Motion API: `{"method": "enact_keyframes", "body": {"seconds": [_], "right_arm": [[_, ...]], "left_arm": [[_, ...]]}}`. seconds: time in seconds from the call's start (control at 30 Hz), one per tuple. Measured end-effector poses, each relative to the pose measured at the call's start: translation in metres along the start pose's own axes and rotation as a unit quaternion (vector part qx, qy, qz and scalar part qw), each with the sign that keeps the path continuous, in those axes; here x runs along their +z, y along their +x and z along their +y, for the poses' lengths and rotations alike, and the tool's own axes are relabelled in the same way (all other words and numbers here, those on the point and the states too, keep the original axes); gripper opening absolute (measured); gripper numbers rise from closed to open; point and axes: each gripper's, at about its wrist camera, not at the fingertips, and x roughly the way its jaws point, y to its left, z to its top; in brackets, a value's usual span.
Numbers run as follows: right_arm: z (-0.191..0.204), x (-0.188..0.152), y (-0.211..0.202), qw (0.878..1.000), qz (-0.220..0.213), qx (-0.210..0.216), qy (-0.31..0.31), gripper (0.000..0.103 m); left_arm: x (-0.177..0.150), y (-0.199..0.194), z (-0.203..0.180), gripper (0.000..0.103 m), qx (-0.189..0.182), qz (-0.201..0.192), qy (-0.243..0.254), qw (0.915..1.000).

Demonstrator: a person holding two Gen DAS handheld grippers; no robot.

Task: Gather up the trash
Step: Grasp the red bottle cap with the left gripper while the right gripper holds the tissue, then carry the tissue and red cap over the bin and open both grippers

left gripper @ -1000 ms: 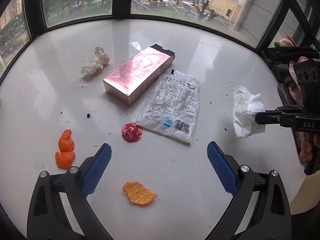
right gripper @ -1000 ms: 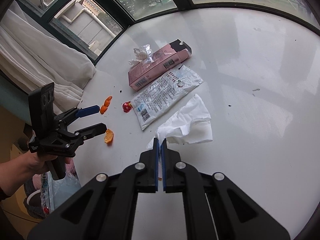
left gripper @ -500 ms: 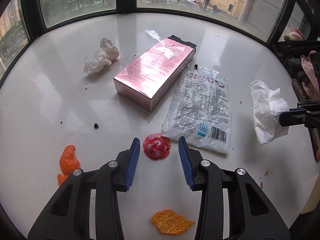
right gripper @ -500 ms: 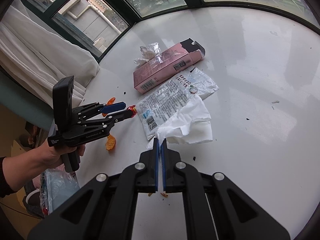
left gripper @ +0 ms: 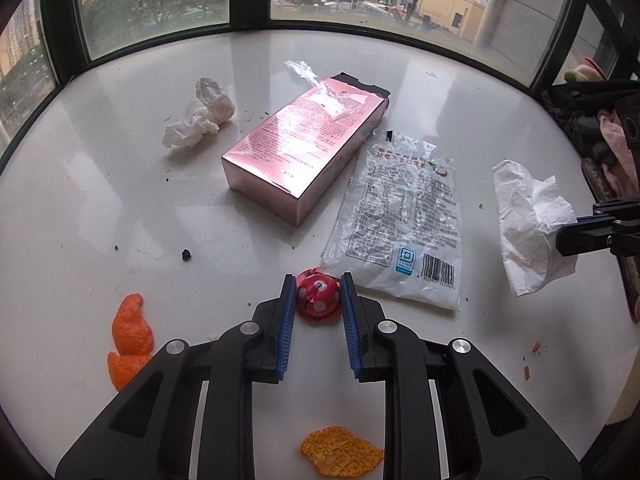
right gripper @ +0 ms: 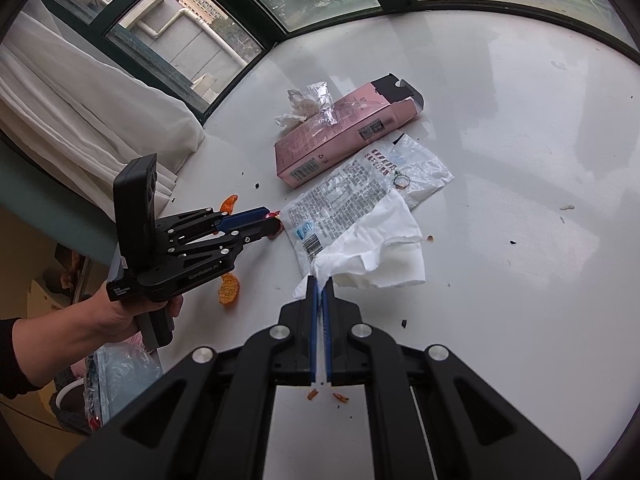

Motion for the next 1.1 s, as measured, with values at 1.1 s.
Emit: {"method": "enact_keyframes", "body": {"seconds": [1.1], "right_arm": [[0.204, -0.018, -0.013, 0.976, 0.036, 0.11, -0.183, 0.005]], "left_arm": [[-0.111, -0.26, -0.006, 0.021, 0.099, -0.071, -0.13, 0.984]]}}
